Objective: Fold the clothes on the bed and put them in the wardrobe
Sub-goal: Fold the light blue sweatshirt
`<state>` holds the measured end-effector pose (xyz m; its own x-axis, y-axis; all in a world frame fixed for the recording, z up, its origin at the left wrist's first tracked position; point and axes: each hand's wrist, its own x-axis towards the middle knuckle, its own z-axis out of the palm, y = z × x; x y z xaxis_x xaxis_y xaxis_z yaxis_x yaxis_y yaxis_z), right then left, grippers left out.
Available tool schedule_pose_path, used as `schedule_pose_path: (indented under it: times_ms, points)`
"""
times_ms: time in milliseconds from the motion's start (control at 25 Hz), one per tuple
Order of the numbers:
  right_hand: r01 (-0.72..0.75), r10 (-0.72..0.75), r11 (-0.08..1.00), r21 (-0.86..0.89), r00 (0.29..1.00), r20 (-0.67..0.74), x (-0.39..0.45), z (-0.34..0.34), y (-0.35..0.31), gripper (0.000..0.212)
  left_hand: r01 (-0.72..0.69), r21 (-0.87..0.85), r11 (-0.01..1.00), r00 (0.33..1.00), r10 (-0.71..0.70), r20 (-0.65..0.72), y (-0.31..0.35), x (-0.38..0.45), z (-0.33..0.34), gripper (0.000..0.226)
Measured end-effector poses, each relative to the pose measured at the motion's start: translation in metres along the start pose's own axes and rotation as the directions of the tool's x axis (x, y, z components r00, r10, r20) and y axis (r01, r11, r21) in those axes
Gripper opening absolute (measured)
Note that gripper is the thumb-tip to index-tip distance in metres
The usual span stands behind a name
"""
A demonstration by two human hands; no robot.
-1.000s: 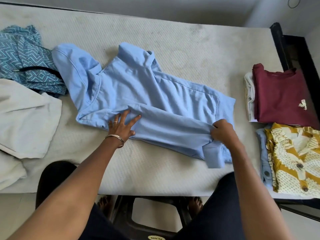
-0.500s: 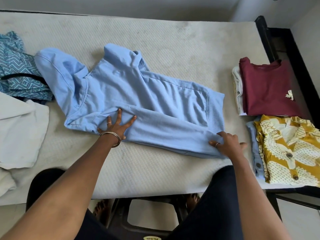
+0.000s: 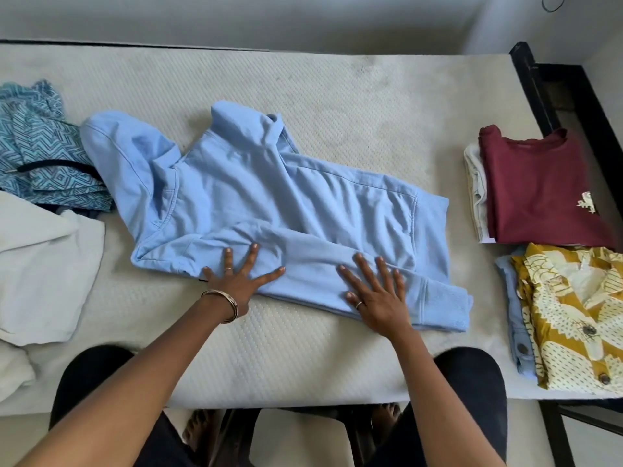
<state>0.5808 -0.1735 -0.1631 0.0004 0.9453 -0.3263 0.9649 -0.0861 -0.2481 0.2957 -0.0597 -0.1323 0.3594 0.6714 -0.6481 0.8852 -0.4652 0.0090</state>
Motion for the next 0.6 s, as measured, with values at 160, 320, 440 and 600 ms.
schedule_pose_path:
  times_ms: [160,320,440,600]
  points:
    - [-0.268,0.353,0.920,0.286,0.883,-0.309,0.064,-0.042,-0.004,0.043,-0.114,-0.305,0.946,0.919,-0.016,-0.394,-0.020,0.045,-0.068,0.034]
    - [-0.512,0.719,0.689,0.513,0.571,-0.397,0.126,-0.098,0.052,0.037,-0.237,-0.279,0.930,0.776,0.008,-0.631,-0.019,0.131,-0.131,0.034]
    - [-0.749,0.958,0.267,0.606,0.276,-0.080,0.142,-0.106,0.105,0.062,-0.232,0.039,0.972,0.793,0.212,-0.570,-0.021,0.182,-0.154,0.047]
    - [-0.564,0.914,0.295,0.771,0.403,-0.054,0.140,-0.101,0.139,0.028,0.079,0.503,0.861,0.939,0.104,-0.327,-0.023,0.201,-0.172,0.055]
